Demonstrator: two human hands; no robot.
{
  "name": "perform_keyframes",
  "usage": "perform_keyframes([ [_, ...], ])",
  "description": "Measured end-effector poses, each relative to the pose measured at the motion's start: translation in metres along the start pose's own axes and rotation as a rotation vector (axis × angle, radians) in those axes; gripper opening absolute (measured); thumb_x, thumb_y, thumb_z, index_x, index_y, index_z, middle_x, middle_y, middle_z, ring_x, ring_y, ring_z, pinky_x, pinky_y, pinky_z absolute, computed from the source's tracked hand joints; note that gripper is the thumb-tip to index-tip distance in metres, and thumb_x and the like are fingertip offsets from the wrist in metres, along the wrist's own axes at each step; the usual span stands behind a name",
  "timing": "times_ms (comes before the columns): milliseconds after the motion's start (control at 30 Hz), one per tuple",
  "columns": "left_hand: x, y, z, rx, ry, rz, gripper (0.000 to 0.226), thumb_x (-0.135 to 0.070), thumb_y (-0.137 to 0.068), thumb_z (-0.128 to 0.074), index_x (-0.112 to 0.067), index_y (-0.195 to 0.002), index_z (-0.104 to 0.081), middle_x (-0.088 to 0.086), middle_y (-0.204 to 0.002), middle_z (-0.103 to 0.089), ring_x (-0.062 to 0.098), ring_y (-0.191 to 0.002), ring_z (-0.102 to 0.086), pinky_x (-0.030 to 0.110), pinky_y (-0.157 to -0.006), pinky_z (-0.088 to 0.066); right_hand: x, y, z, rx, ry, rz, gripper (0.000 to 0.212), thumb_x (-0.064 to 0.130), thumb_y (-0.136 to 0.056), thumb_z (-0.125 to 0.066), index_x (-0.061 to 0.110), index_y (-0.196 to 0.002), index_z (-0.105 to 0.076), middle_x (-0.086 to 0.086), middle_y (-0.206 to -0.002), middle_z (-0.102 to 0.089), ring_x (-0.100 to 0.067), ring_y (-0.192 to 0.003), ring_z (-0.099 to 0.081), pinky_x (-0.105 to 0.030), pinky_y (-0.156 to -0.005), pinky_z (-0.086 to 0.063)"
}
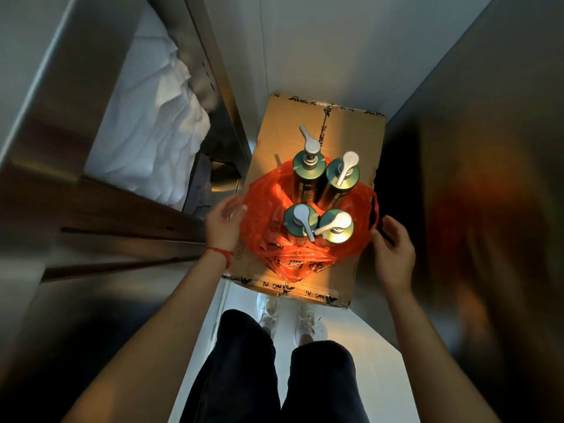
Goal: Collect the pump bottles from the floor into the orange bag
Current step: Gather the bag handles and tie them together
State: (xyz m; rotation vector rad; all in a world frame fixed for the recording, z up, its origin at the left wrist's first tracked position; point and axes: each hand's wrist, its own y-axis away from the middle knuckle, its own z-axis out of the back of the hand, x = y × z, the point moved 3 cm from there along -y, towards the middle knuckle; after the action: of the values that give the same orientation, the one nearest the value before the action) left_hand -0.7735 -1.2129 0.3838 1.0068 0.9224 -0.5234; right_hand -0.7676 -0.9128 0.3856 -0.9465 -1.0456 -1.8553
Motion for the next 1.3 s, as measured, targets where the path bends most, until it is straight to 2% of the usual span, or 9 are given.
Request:
perform_keyframes([
  [233, 0.039, -0.059, -0.004, -0.108, -0.065, 0.179, 0.031, -0.01, -0.086, -0.057, 0.002, -0.114, -0.057, 0.009, -0.102, -0.061, 0.019, -0.094, -0.054, 0.025, -0.079, -0.042, -0.035, -0.038, -0.007, -0.078, 0.092, -0.158, 0.043, 0.019, -0.088, -0.059, 0.01, -0.129, -0.048, -0.014, -0.131, -0.054, -0.023, -0.119, -0.05, -0.035, -0.1, -0.04],
  [467, 0.066, -0.095, -0.013, -0.069, -0.04, 0.312, 0.026, -0.001, -0.087, -0.052, 0.01, -0.109, -0.056, 0.002, -0.06, -0.062, -0.004, -0.036, -0.054, 0.014, -0.046, -0.047, -0.056, -0.066, -0.02, -0.143, -0.021, -0.312, 0.039, 0.013, -0.088, -0.056, 0.004, -0.126, -0.051, -0.022, -0.123, -0.058, -0.028, -0.111, -0.055, -0.045, -0.101, -0.042],
  [600, 0.065, -0.1, -0.02, -0.027, -0.084, 0.268, 0.025, -0.002, -0.084, -0.057, 0.007, -0.107, -0.06, -0.001, -0.06, -0.065, 0.0, -0.044, -0.057, 0.007, -0.042, -0.044, -0.06, -0.073, -0.025, -0.147, -0.085, -0.361, 0.037, 0.01, -0.088, -0.056, 0.004, -0.124, -0.052, -0.023, -0.118, -0.06, -0.032, -0.107, -0.058, -0.046, -0.098, -0.045],
  [667, 0.066, -0.099, -0.022, -0.02, -0.081, 0.272, 0.028, -0.005, -0.082, -0.061, 0.004, -0.108, -0.06, 0.006, -0.081, -0.066, 0.006, -0.057, -0.056, 0.012, -0.05, -0.048, -0.061, -0.074, -0.027, -0.144, -0.118, -0.375, 0.036, 0.008, -0.087, -0.056, 0.003, -0.122, -0.053, -0.023, -0.115, -0.061, -0.031, -0.101, -0.061, -0.045, -0.096, -0.047],
  [767, 0.072, -0.098, -0.022, -0.012, -0.031, 0.349, 0.028, -0.006, -0.079, -0.064, 0.0, -0.107, -0.062, 0.013, -0.092, -0.062, 0.012, -0.063, -0.056, 0.025, -0.063, -0.048, -0.062, -0.073, -0.028, -0.152, -0.149, -0.382, 0.035, 0.005, -0.084, -0.059, 0.001, -0.119, -0.056, -0.02, -0.105, -0.064, -0.022, -0.088, -0.061, -0.034, -0.086, -0.05],
  [867, 0.072, -0.095, -0.021, -0.018, 0.005, 0.387, 0.03, -0.001, -0.077, -0.064, 0.001, -0.107, -0.062, 0.014, -0.093, -0.062, 0.013, -0.061, -0.056, 0.023, -0.059, -0.048, -0.061, -0.072, -0.028, -0.142, -0.153, -0.365, 0.033, 0.004, -0.082, -0.061, 0.001, -0.115, -0.06, -0.015, -0.099, -0.064, -0.019, -0.082, -0.062, -0.02, -0.073, -0.052],
  [933, 0.066, -0.093, -0.02, -0.041, 0.004, 0.361, 0.031, 0.002, -0.076, -0.065, 0.002, -0.106, -0.062, 0.013, -0.088, -0.063, 0.012, -0.06, -0.056, 0.021, -0.059, -0.049, -0.059, -0.072, -0.028, -0.144, -0.17, -0.351, 0.031, 0.002, -0.082, -0.062, -0.003, -0.112, -0.06, -0.013, -0.092, -0.065, -0.012, -0.074, -0.06, -0.014, -0.066, -0.051],
  [1100, 0.034, -0.078, -0.019, -0.082, 0.284, 0.359, 0.012, 0.01, -0.079, -0.059, -0.002, -0.082, -0.061, -0.003, -0.038, -0.062, 0.004, -0.04, -0.06, 0.015, -0.047, -0.052, -0.048, -0.068, -0.023, -0.18, -0.243, -0.348, 0.023, 0.003, -0.084, -0.06, -0.005, -0.105, -0.061, 0.009, -0.049, -0.065, -0.002, -0.052, -0.061, -0.018, -0.061, -0.051],
  [1300, -0.021, -0.039, -0.01, 0.046, 0.456, 0.285, 0.006, 0.001, -0.081, -0.059, -0.005, -0.082, -0.061, 0.0, -0.053, -0.07, 0.008, -0.057, -0.068, 0.02, -0.061, -0.057, 0.003, -0.048, -0.01, -0.157, -0.318, -0.279, 0.012, 0.009, -0.085, -0.06, 0.003, -0.095, -0.065, 0.008, -0.05, -0.067, -0.002, -0.051, -0.063, -0.015, -0.056, -0.053],
])
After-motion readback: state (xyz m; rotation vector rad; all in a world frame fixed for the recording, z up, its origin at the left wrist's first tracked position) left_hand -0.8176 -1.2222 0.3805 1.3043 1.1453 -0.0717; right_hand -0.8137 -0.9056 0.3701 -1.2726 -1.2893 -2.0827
